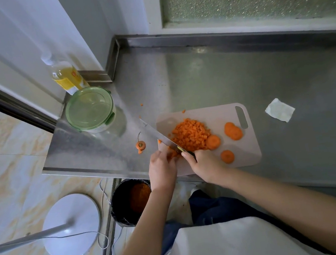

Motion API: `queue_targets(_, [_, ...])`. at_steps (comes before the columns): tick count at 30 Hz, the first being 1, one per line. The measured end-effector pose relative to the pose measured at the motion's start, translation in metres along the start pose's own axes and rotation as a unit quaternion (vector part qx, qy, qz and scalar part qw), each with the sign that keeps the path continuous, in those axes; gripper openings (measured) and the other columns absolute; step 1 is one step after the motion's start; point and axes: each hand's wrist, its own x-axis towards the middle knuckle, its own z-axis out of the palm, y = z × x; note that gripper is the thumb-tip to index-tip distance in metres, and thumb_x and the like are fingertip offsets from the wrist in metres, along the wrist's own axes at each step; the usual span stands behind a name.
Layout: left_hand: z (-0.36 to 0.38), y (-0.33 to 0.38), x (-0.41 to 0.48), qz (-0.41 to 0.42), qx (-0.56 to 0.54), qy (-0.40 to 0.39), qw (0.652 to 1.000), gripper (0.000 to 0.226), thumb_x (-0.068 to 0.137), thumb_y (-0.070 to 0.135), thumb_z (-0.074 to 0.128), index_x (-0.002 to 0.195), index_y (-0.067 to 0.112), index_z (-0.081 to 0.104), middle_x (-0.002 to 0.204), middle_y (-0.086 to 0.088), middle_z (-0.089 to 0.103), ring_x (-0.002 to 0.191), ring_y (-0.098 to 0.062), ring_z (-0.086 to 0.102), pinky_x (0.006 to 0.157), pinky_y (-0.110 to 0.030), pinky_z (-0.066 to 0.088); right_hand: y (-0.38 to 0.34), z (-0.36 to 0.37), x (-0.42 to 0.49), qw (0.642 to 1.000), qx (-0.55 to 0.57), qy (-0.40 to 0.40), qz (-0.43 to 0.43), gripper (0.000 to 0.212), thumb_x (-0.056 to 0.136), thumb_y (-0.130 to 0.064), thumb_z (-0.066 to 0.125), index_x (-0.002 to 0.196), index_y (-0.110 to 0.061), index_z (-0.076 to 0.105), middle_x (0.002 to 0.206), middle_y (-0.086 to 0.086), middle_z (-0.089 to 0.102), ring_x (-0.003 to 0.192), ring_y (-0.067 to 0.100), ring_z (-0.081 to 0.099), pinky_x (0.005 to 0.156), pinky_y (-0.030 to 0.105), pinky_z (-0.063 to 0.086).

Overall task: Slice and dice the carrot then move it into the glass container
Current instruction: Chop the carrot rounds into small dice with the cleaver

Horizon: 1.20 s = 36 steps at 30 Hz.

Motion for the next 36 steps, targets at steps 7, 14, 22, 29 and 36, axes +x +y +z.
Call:
queue_targets(7, [0.005, 0.002, -0.003, 0.006, 0.003, 0.024, 1.0, 0.018, 0.086, 0.016, 0.064, 0.088, -0.002, 0.062, 0.09, -0.015, 0.058, 0.088, -0.03, 0.052, 0.077, -0.034, 0.042, 0.005, -0.011, 0.005, 0.999, 0.037, 0.018, 0.034, 0.052, 0.1, -0.048, 0.031, 0.077, -0.008, 0.055, 0.067, 0.004, 0.054, 0.068, 0.024, 0.055, 0.05, 0.027, 0.032])
queue_targets(14, [0.003, 0.001, -0.001, 0.005, -0.017, 0.014, 1.0, 0.017, 0.088, 0.018, 0.064, 0.094, 0.003, 0.063, 0.096, -0.011, 0.058, 0.093, -0.026, 0.052, 0.081, -0.03, 0.041, 0.008, -0.012, 0.004, 0.998, 0.049, 0.022, 0.025, 0.05, 0.1, -0.048, 0.032, 0.071, -0.012, 0.052, 0.062, 0.0, 0.05, 0.061, 0.016, 0.05, 0.047, 0.023, 0.026])
queue_targets(22, [-0.001, 0.001, 0.0, -0.026, -0.058, 0.02, 0.998, 0.016, 0.087, 0.016, 0.063, 0.1, 0.006, 0.067, 0.099, -0.009, 0.062, 0.095, -0.024, 0.056, 0.08, -0.02, 0.037, 0.003, -0.019, -0.003, 0.999, 0.046, 0.009, 0.012, 0.052, 0.1, -0.047, 0.033, 0.059, -0.017, 0.044, 0.059, -0.001, 0.047, 0.058, 0.014, 0.045, 0.047, 0.023, 0.024])
queue_targets(29, [-0.003, 0.005, 0.001, -0.027, -0.042, 0.025, 0.998, 0.012, 0.085, 0.007, 0.062, 0.093, 0.006, 0.071, 0.091, -0.012, 0.064, 0.087, -0.025, 0.056, 0.066, -0.015, 0.027, 0.005, -0.012, -0.005, 0.999, 0.038, -0.002, 0.006, 0.051, 0.099, -0.05, 0.033, 0.063, -0.017, 0.048, 0.074, 0.009, 0.057, 0.078, 0.026, 0.058, 0.062, 0.028, 0.035])
queue_targets(36, [-0.004, 0.006, 0.004, -0.037, -0.043, 0.008, 0.998, 0.013, 0.084, 0.006, 0.06, 0.091, 0.008, 0.071, 0.09, -0.008, 0.068, 0.084, -0.022, 0.059, 0.071, -0.022, 0.04, 0.004, -0.004, -0.002, 1.0, 0.017, 0.013, 0.014, 0.061, 0.099, -0.05, 0.031, 0.09, -0.001, 0.065, 0.086, 0.017, 0.066, 0.084, 0.03, 0.062, 0.067, 0.031, 0.042])
